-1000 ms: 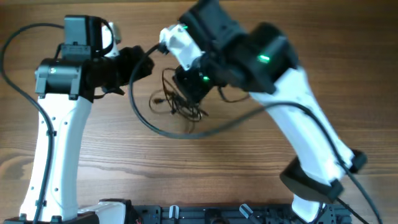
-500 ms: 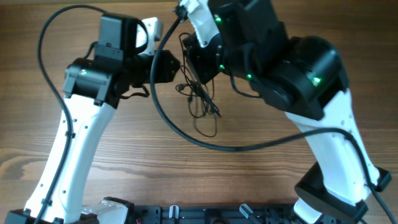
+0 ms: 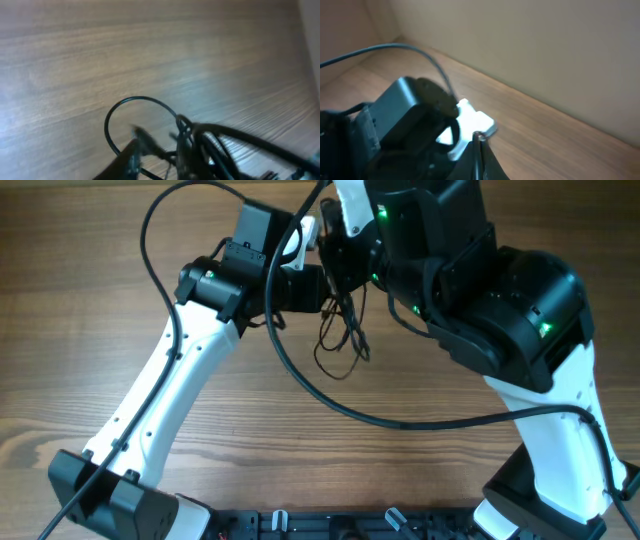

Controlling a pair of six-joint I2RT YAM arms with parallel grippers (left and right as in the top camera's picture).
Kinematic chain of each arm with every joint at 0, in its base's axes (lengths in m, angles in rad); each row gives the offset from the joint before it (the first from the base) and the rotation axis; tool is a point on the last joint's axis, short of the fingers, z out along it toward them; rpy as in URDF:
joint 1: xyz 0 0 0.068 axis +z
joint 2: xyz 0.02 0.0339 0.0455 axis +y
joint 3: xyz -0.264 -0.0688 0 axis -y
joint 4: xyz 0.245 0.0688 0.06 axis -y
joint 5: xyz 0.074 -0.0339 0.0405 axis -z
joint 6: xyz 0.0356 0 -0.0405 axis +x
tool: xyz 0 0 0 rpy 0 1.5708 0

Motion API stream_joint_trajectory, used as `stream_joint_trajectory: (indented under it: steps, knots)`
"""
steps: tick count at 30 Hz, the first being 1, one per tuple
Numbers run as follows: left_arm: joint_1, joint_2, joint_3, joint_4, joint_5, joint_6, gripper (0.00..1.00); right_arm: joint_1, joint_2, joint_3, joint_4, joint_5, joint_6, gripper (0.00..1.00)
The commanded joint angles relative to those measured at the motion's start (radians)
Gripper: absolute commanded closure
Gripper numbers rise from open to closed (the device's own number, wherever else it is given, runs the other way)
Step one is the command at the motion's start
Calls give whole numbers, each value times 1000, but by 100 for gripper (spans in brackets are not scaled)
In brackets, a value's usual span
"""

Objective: Untangle cables

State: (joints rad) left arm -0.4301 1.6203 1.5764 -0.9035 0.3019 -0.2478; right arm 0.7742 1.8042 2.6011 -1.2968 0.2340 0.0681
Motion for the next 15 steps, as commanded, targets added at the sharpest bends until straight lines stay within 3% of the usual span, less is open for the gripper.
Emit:
stream_joint_trajectory:
  steps: [1,3,5,7,11,15]
  knots:
    - [15,6,-8,-74,-44,1,82,-3,-39,13,10,233,45,96]
    - [23,6,-8,-107,-21,2,79,-3,-39,13,14,291,44,96]
    - [19,6,-8,-114,74,10,62,-3,-39,13,25,298,44,96]
    - [15,6,-7,-115,155,11,53,-3,-39,13,31,298,43,96]
    - [10,6,-8,-99,346,69,48,-3,-39,13,34,298,41,96]
    - [-40,6,-8,-39,364,69,44,-3,-38,13,51,298,39,96]
